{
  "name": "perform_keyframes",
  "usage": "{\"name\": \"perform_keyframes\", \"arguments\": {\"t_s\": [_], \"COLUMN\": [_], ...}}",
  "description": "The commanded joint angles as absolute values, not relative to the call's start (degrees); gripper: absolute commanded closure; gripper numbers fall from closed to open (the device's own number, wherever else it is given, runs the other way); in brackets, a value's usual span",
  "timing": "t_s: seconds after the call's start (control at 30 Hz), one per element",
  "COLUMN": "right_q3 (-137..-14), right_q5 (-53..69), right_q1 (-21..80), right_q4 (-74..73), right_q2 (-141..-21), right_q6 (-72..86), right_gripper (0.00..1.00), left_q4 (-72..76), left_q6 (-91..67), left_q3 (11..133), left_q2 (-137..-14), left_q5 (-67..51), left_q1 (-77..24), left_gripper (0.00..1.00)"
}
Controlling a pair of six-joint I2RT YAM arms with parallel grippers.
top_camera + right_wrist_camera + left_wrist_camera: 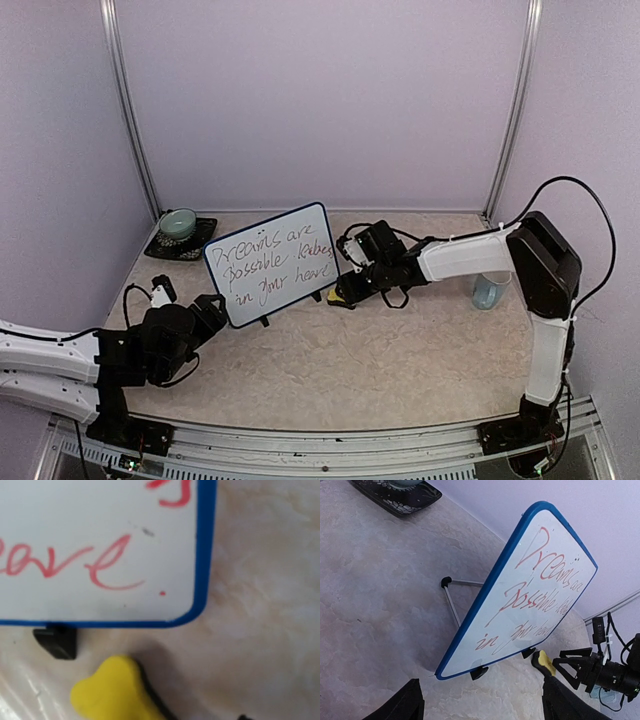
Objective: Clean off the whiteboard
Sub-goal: Place the whiteboard eraser at the center of the board, then move the whiteboard to the center of the board.
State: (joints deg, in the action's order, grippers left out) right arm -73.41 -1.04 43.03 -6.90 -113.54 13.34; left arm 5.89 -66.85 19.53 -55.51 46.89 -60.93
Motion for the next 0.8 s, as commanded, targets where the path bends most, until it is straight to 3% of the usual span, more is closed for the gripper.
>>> {"name": "perform_keyframes", "arguments": {"t_s": [0.0, 0.33, 0.77], "right_q3": [-74.27, -79.67, -86.69], "right_q5": [-0.43, 2.10, 1.25], "right_q1": [44.81, 48.44, 48.56], "right_q4": [-6.98, -4.08, -4.86], "right_q2": [-114.99, -118.60, -126.33], "right_q6": [12.50, 10.42, 11.74], "right_gripper": [0.33, 0.36, 0.60], "left_q4": [5.03, 4.50, 3.20], "left_q6": [-67.65, -67.93, -69.30], "left_q3": [17.59, 16.33, 13.93], "left_q2": [-52.93, -50.43, -46.87], "left_q5": [48.36, 48.88, 49.81], "left_q1": [-61.44, -61.48, -61.51], "left_gripper": [0.21, 0.20, 0.21]}}
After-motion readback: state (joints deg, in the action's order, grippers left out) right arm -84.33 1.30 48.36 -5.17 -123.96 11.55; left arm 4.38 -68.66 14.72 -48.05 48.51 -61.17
